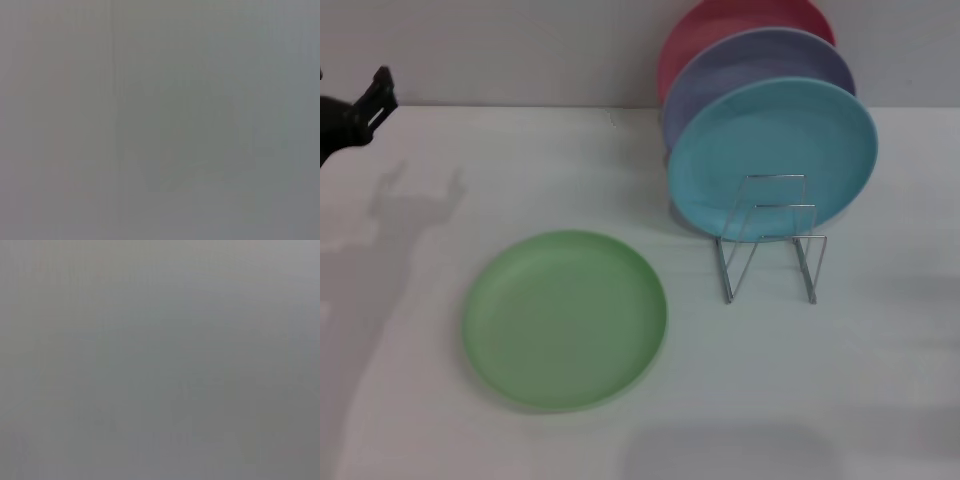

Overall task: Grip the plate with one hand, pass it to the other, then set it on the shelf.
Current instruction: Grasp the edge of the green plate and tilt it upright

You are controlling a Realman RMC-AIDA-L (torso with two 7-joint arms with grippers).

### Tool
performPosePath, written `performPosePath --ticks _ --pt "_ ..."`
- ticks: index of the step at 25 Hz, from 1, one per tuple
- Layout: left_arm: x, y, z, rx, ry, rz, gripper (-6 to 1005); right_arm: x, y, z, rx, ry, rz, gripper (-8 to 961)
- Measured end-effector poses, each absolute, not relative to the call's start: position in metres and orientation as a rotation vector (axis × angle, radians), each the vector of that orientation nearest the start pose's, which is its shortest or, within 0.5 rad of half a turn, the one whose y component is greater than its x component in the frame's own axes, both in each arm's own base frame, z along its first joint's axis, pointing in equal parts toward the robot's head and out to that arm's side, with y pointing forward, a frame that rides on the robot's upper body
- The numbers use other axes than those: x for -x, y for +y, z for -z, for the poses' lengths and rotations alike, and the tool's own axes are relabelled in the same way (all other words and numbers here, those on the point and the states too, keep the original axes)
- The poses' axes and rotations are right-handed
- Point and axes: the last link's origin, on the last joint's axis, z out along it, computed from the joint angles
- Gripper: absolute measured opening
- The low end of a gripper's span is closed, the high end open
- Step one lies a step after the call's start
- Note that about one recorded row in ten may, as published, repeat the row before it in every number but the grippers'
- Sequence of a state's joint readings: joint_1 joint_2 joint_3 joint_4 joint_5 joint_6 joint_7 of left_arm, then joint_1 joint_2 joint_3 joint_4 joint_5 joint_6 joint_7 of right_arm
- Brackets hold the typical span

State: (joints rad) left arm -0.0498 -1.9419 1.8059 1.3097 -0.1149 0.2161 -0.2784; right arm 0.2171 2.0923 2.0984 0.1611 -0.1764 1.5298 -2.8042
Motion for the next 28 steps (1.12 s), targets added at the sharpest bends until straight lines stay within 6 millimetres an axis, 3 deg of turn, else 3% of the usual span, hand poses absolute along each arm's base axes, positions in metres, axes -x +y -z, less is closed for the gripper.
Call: performPosePath --ticks 1,3,7,8,13,19,28 --pt "0.250 0.351 -0.054 1.721 -0.605 0.602 809 -0.375 0.250 -0.075 1.182 0.419 -0.841 757" --pt "0.226 0.352 -0.060 1.752 -0.692 0.507 809 -0.376 0.249 -0.075 1.181 0.425 -0.836 757" --pt "0.215 0.351 -0.060 1.774 -0.723 0.419 809 -0.377 0.249 -0.075 1.181 0.429 -0.833 757" --pt "0.197 0.353 -0.060 1.823 -0.780 0.233 809 -0.377 0.250 -0.075 1.181 0.432 -0.831 757" --pt "0.180 0.353 -0.057 1.974 -0.866 0.000 809 -0.378 0.251 -0.073 1.188 0.441 -0.827 756" --pt "0.178 0.345 -0.047 2.067 -0.904 -0.082 804 -0.380 0.250 -0.073 1.188 0.450 -0.817 756" --pt "0.198 0.334 -0.021 2.133 -1.037 -0.229 802 -0.381 0.250 -0.073 1.185 0.452 -0.813 756"
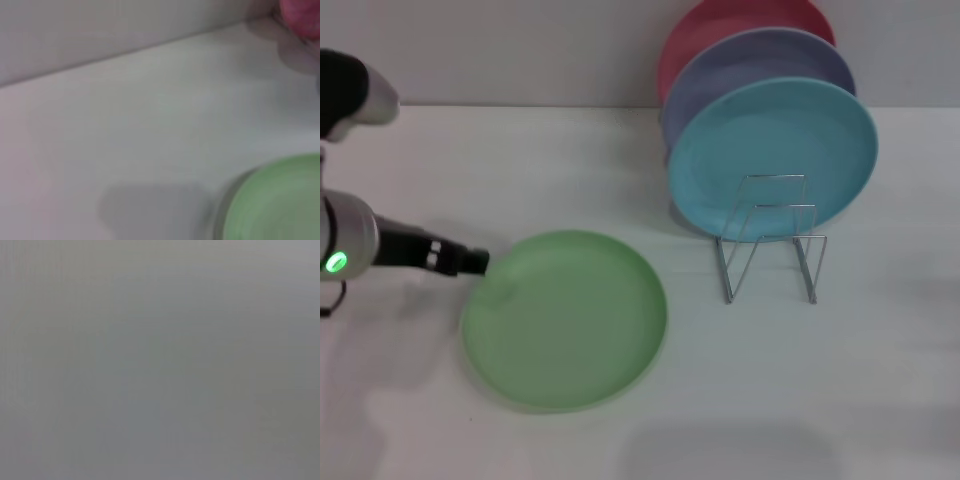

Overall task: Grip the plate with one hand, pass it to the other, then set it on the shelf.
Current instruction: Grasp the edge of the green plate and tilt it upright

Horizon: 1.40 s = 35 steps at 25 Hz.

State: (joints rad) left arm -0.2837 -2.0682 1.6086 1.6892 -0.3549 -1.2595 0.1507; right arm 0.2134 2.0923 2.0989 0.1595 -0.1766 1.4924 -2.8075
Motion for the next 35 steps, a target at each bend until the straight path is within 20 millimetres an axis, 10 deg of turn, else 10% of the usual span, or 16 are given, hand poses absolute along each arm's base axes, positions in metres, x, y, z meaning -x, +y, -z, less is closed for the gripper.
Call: performPosePath --ticks 20,35 --pt "0.230 0.348 0.013 2.157 -1.145 -0.400 802 -0.383 0.256 -0.070 1.198 0.481 -0.796 755" --pt "0.225 0.350 0.017 2.204 -1.144 -0.406 619 -0.384 0.256 -0.071 1.196 0.484 -0.790 754"
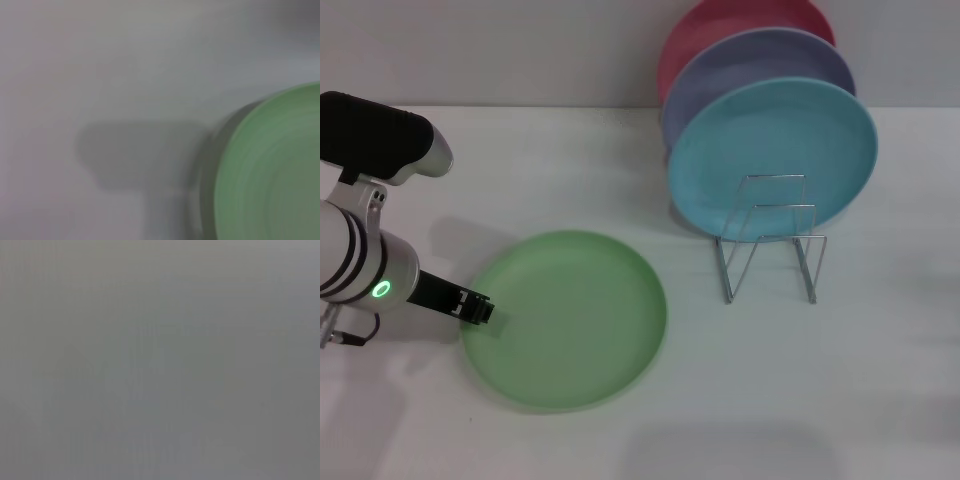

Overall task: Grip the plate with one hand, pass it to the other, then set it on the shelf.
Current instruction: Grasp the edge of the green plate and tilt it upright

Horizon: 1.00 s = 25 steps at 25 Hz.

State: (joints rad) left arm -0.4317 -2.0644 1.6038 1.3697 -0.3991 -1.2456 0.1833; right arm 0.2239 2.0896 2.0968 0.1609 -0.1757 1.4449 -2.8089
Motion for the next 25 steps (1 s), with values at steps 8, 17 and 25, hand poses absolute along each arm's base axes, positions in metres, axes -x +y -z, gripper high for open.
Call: performPosePath --ticks 8,17,25 --pt "0.225 0.350 0.016 2.215 -1.127 -0.411 293 -0.385 0.255 -0.071 1.194 0.483 -0.786 754" --pt "0.219 0.350 0.016 2.237 -1.088 -0.394 51 -0.385 0.254 -0.071 1.191 0.484 -0.786 753" --pt "0.208 0.353 0.007 2.251 -1.048 -0.334 29 -0.384 0.254 -0.070 1.197 0.480 -0.789 753"
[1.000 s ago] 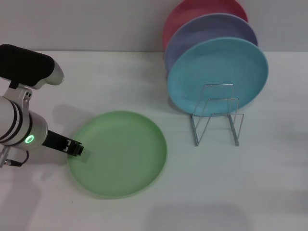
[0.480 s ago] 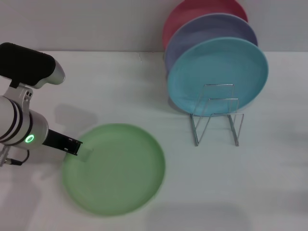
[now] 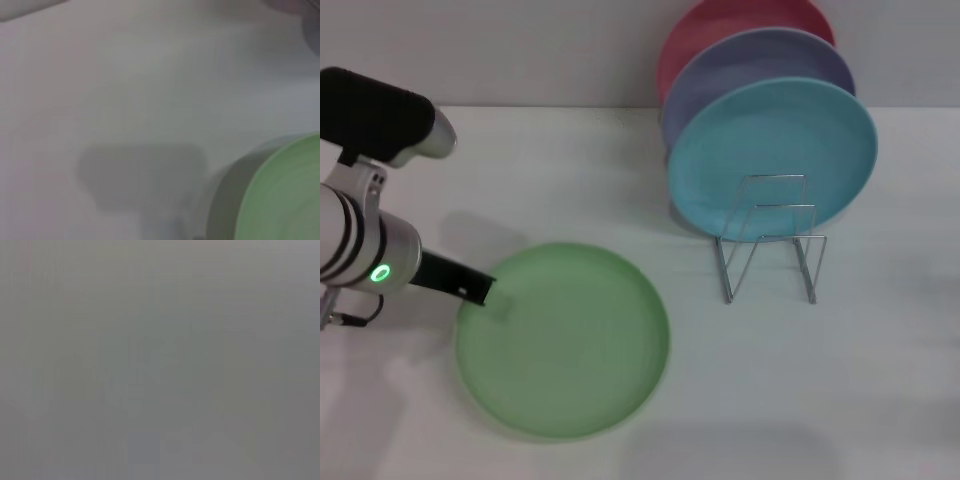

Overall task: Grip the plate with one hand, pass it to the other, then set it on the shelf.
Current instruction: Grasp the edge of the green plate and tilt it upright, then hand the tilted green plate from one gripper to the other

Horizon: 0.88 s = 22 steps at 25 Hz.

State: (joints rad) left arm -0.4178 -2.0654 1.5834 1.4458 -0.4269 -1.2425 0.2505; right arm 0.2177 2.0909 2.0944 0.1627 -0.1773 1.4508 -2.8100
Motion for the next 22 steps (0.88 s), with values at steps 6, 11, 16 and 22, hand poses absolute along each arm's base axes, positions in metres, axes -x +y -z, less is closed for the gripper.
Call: performPosePath --ticks 6,11,16,22 --pt "0.197 0.354 -0.010 2.271 -1.007 -0.226 29 -0.378 0.255 -0.072 1.201 0.452 -0.827 753" --pt "0.186 0.356 -0.025 2.246 -0.957 -0.164 29 -0.355 0.254 -0.073 1.241 0.350 -0.960 753" --pt "0.178 0.358 -0.038 2.217 -0.899 -0.111 29 -0.322 0.259 -0.077 1.295 0.180 -1.101 752" --pt "0.173 0.358 -0.047 2.184 -0.860 -0.050 29 -0.272 0.289 -0.088 1.396 0.066 -1.339 752"
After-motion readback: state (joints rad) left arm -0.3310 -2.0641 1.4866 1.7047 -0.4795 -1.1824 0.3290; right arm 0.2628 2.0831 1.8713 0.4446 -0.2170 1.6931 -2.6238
